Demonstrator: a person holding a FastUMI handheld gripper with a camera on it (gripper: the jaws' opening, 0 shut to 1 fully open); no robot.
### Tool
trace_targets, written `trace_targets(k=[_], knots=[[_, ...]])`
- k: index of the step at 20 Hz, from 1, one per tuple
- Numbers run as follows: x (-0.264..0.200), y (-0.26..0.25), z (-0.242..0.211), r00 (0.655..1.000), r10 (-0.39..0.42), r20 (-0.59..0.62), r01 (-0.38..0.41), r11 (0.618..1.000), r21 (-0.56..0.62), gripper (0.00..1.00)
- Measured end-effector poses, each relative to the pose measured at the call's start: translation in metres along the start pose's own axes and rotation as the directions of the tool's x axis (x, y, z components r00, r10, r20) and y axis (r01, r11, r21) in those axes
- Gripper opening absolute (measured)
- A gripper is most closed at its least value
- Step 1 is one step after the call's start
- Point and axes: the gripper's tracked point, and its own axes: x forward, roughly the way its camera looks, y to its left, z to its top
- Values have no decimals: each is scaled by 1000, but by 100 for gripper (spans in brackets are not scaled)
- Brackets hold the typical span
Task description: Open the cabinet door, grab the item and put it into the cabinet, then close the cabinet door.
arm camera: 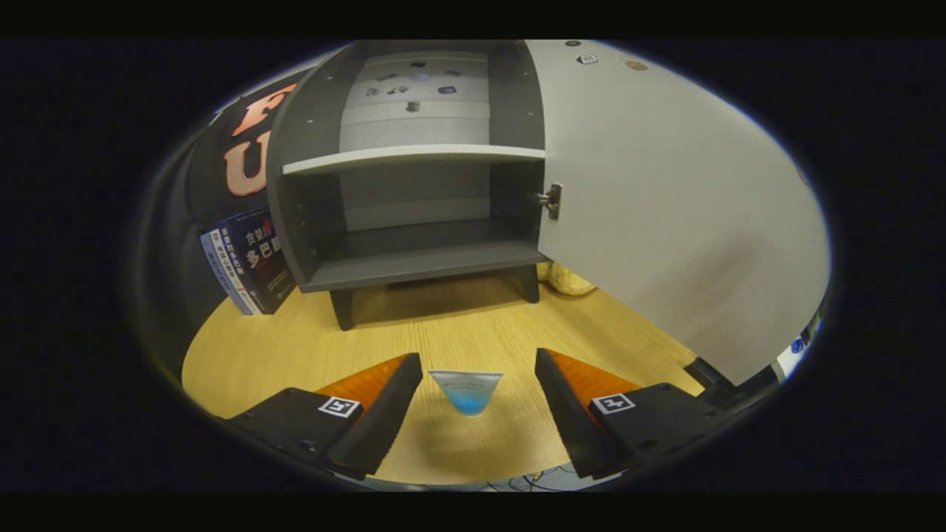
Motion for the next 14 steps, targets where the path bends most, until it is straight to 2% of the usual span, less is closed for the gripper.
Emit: trace_targets(k=[5, 7, 10, 11, 12, 14], knots=[[17, 7, -28, 996, 40, -85, -39, 999, 19, 98], [22, 8, -35, 993, 42, -111, -40, 999, 19, 91], [25, 10, -41, 990, 47, -134, -45, 999, 18, 73], [25, 12, -41, 988, 51, -144, -49, 999, 15, 73], [26, 12, -41, 988, 50, -144, -48, 999, 11, 61], [21, 11, -40, 986, 46, -160, -46, 999, 6, 61]])
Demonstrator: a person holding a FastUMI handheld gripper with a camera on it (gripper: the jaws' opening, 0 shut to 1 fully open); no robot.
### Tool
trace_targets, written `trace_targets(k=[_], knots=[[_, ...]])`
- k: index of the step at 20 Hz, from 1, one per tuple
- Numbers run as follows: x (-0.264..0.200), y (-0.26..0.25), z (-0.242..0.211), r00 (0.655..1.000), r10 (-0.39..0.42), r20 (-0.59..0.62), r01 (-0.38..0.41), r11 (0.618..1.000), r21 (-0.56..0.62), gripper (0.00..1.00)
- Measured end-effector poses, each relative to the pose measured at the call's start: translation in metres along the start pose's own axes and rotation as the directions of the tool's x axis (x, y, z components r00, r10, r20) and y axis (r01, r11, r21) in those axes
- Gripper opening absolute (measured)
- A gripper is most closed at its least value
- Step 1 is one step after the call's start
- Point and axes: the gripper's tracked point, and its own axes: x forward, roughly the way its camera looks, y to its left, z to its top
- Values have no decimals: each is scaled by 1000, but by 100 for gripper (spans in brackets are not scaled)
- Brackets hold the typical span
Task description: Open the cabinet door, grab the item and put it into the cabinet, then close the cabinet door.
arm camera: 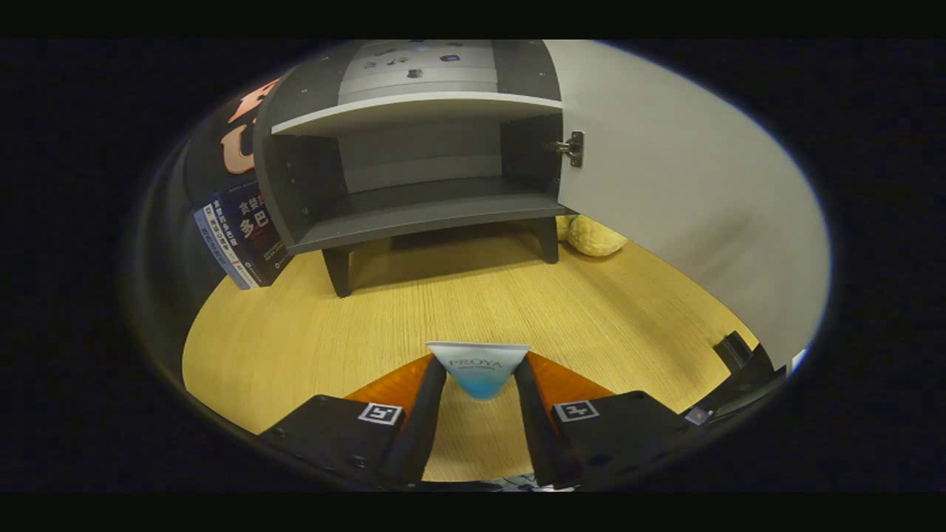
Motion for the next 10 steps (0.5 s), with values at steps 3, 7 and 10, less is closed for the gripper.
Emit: trace_targets(k=[3, 7, 10], knots=[[-16, 5, 21, 1000, 9, 11, -10, 999, 32, 61], [-45, 18, 68, 999, 34, 8, -34, 999, 35, 61], [-71, 35, 113, 995, 89, 38, -90, 996, 22, 61]])
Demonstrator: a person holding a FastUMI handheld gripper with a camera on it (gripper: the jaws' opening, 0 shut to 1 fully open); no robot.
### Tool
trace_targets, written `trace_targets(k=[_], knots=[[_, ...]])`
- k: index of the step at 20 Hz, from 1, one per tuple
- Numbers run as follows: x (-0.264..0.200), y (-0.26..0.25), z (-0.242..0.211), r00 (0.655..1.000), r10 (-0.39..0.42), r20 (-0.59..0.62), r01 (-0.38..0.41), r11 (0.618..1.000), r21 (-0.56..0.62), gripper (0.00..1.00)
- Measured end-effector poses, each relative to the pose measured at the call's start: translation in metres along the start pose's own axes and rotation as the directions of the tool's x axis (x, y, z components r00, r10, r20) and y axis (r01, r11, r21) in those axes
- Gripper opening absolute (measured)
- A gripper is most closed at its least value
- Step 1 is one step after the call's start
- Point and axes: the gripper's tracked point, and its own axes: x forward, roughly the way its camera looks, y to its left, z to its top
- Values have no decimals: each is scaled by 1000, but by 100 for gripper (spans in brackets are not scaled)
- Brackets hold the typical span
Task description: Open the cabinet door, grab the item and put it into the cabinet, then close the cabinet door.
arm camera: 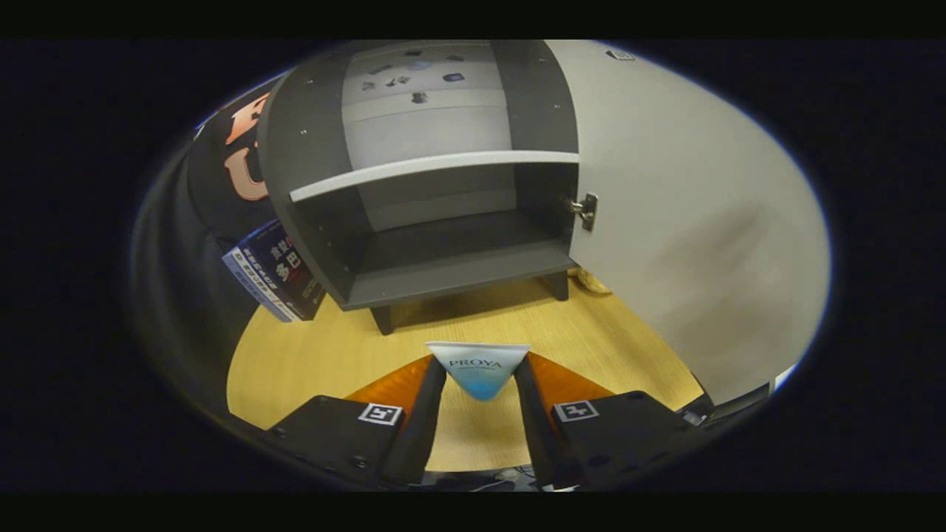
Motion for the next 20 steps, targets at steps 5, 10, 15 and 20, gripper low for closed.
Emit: trace_targets(k=[5, 10, 15, 20], knots=[[-35, 33, 93, 992, 85, 91, -76, 992, -97, 60], [-53, 62, 168, 982, 140, 127, -121, 982, -145, 60], [-54, 71, 231, 978, 127, 164, -92, 974, -206, 60], [-39, 78, 267, 978, 117, 175, -79, 974, -212, 60]])
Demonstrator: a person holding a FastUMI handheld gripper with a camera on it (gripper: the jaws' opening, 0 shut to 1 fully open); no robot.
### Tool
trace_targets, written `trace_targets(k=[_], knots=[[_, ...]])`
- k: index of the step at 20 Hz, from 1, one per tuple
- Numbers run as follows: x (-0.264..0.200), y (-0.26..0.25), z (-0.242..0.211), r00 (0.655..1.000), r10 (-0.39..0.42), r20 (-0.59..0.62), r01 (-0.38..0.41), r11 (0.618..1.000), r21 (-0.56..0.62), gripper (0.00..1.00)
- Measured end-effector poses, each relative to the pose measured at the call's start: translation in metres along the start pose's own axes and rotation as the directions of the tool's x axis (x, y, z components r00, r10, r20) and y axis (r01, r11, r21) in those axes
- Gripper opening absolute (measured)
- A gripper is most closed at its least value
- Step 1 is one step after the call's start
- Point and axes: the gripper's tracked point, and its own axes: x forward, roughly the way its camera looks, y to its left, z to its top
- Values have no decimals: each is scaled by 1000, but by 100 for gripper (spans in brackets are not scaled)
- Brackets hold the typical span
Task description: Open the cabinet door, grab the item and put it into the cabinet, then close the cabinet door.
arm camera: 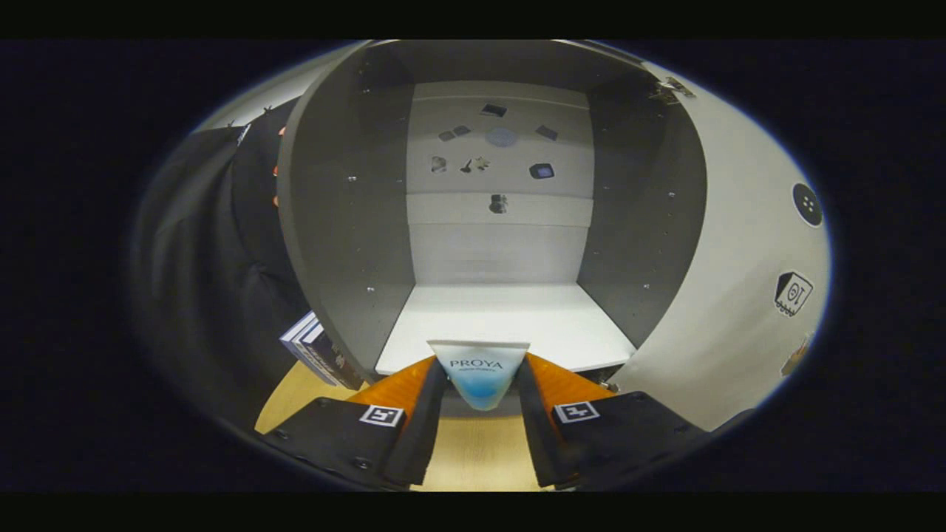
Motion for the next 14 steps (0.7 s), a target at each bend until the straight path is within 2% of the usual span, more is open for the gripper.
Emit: trace_targets(k=[9, 14], knots=[[74, -11, 8, 998, -38, -53, 39, 999, 19, 60], [96, -8, 4, 996, -37, -77, 39, 999, 15, 61]])
